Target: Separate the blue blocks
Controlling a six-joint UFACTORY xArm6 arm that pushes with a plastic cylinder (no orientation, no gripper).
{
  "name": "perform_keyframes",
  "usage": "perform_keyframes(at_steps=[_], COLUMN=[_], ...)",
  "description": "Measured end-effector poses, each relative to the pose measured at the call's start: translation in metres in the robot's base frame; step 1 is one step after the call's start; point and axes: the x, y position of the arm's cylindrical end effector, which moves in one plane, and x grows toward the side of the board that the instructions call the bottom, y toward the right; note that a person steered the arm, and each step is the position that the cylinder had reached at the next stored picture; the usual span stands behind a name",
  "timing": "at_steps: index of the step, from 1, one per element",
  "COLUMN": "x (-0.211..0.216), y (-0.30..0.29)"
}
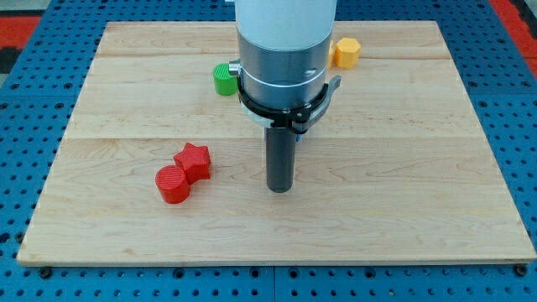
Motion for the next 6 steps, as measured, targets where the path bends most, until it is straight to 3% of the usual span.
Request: perform_keyframes(at_steps=[2,3,5,6], x=[-0.017,-0.047,-0.107,-0.115], y=[0.021,0.069,0.042,-0.007])
